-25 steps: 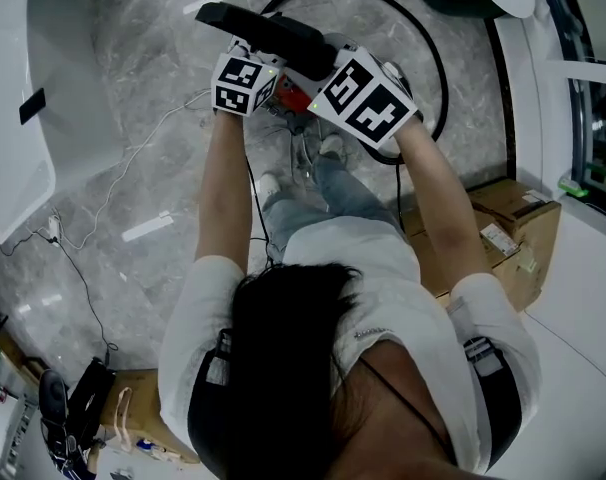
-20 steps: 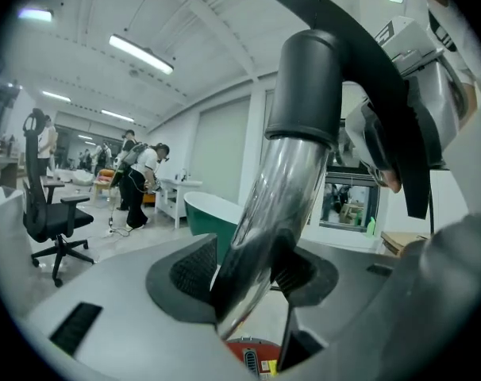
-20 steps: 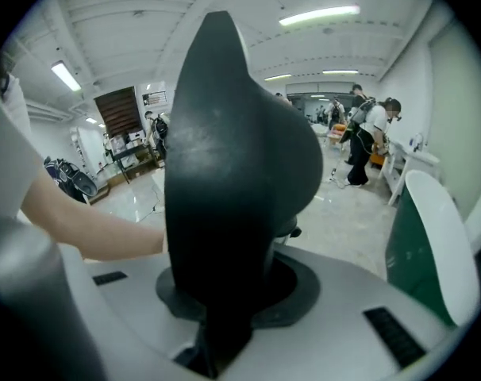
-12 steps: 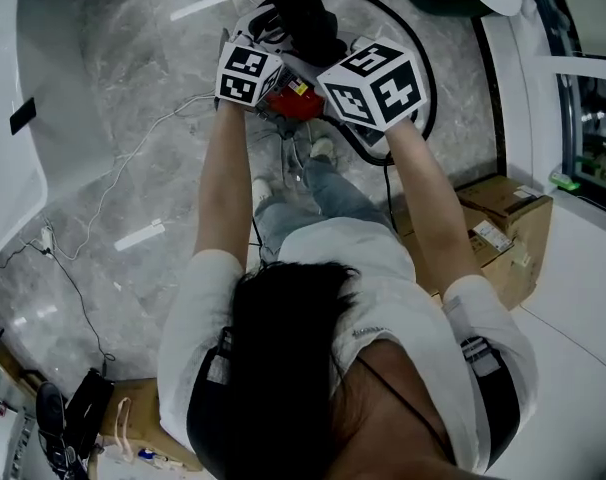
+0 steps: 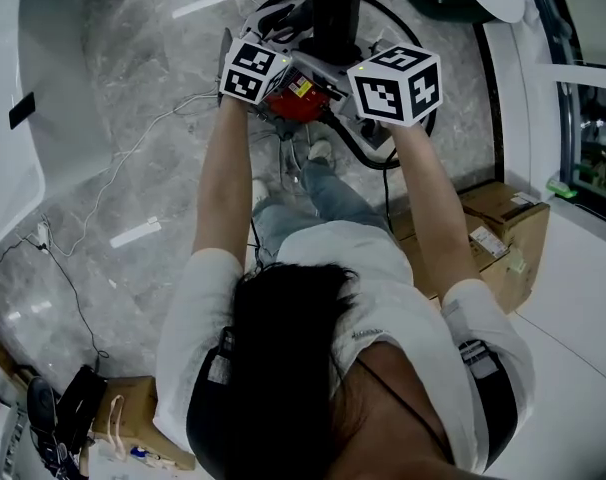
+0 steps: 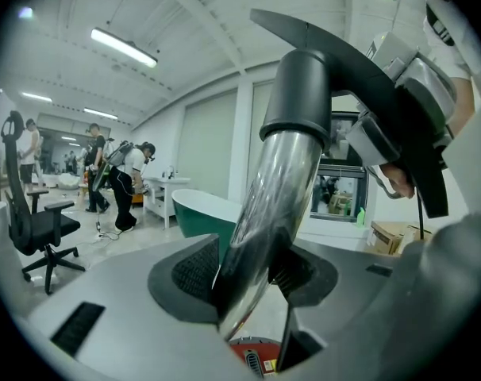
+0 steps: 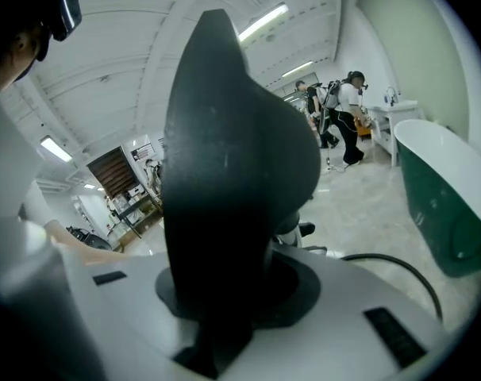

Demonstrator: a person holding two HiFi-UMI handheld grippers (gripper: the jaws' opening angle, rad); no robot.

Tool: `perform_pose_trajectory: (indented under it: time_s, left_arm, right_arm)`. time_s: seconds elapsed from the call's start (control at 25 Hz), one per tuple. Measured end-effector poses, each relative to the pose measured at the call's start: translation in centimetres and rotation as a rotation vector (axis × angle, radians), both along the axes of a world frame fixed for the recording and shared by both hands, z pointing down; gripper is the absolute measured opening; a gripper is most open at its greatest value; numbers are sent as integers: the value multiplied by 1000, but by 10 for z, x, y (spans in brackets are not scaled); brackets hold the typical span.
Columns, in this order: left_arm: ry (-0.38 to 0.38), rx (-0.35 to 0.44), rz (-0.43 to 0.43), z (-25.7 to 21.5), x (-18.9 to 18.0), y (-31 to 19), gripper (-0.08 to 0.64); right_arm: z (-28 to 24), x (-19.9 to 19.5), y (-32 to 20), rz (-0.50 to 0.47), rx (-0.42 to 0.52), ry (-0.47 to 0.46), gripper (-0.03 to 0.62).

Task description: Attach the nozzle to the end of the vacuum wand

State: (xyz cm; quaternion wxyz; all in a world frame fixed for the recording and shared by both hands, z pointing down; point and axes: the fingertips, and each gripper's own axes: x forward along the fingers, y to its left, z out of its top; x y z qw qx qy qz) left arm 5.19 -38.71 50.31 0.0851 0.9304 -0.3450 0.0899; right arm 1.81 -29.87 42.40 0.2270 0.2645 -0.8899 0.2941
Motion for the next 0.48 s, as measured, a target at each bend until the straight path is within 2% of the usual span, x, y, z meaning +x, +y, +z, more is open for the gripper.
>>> perform_pose_trajectory:
  time_s: [0.24,0.36,0.48]
  left_arm:
    - [-2,-4,23,2,1,-2,193]
    - [-8,-10,52,3,3,-1,193]
    - [-3,-10,45,1,0,-3,193]
  right_arm:
    - [2,0,1,-87,6,21,83]
    - [7,2,1,-134,83,109,83]
    - [10,1,-1,-178,159,192,83]
